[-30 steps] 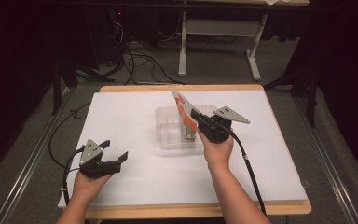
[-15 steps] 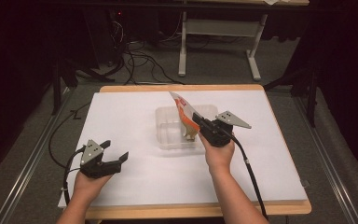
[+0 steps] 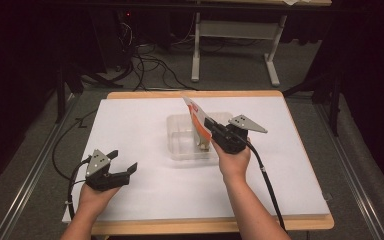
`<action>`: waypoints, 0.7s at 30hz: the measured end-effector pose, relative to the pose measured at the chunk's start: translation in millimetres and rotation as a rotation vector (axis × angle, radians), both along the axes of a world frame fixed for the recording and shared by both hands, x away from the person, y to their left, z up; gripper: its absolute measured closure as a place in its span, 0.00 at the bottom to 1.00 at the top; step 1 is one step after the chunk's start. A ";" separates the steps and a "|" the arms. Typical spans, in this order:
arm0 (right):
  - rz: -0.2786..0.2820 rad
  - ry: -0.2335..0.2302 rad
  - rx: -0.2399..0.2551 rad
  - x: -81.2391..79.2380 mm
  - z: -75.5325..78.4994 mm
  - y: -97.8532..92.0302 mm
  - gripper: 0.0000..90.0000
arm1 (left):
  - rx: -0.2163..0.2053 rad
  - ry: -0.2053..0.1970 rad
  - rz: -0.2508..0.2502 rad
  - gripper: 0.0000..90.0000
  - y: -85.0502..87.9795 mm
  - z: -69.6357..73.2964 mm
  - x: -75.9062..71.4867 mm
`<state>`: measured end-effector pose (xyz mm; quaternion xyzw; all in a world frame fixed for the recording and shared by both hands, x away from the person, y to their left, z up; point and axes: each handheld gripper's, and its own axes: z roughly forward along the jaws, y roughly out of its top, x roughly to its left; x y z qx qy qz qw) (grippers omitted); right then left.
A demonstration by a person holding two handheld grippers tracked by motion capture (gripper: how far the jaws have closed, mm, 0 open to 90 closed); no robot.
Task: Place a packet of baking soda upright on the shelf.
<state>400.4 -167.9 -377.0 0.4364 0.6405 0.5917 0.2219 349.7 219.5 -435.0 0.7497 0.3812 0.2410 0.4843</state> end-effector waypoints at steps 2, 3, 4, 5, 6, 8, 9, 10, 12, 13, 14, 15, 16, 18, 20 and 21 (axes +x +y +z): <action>0.001 0.004 -0.001 0.6 -0.1 0.4 0.94 | 0.000 -0.001 0.000 0.19 0.2 0.1 -0.1; 0.003 0.008 -0.001 1.0 -0.3 0.7 0.92 | 0.000 0.000 0.000 0.19 0.3 0.1 -0.1; 0.002 0.010 -0.001 1.5 -0.4 1.0 0.91 | 0.000 -0.001 0.000 0.19 0.3 0.1 -0.1; 0.001 0.011 0.000 1.8 -0.5 1.1 0.89 | -0.001 -0.001 0.001 0.19 0.3 0.1 -0.1; 0.000 0.015 0.003 2.2 -0.6 1.3 0.88 | -0.001 -0.001 0.001 0.19 0.3 0.1 0.0; 0.003 0.020 0.009 3.1 -1.3 1.6 0.83 | 0.000 -0.001 0.000 0.19 0.2 0.1 0.0; 0.004 0.023 0.011 3.5 -1.6 1.7 0.82 | -0.001 0.000 0.000 0.19 0.2 0.0 0.1; 0.002 0.027 0.014 3.8 -2.0 1.9 0.80 | -0.001 0.000 0.001 0.19 0.3 0.0 0.1; 0.000 0.031 0.010 4.2 -2.2 2.1 0.77 | -0.002 0.000 0.001 0.19 0.4 0.1 0.0; -0.002 0.034 0.009 4.5 -2.3 2.2 0.75 | -0.001 -0.001 0.001 0.19 0.4 0.1 0.0; -0.002 0.035 0.010 4.7 -2.3 2.3 0.74 | -0.001 -0.001 0.001 0.19 0.4 0.1 0.0; -0.002 0.036 0.009 4.9 -2.3 2.4 0.72 | -0.001 -0.001 0.001 0.19 0.3 0.2 -0.1; -0.002 0.040 0.009 4.8 -2.1 2.7 0.70 | -0.001 -0.001 0.001 0.19 0.3 0.2 -0.1; -0.006 0.044 -0.003 5.0 -1.8 3.5 0.65 | -0.001 -0.001 0.001 0.19 0.3 0.1 -0.1; -0.010 0.048 -0.017 5.4 -1.6 4.5 0.60 | 0.000 -0.001 0.001 0.19 0.3 0.1 0.0; -0.010 0.049 -0.020 5.4 -1.5 4.6 0.59 | 0.000 -0.001 0.001 0.19 0.2 0.1 0.0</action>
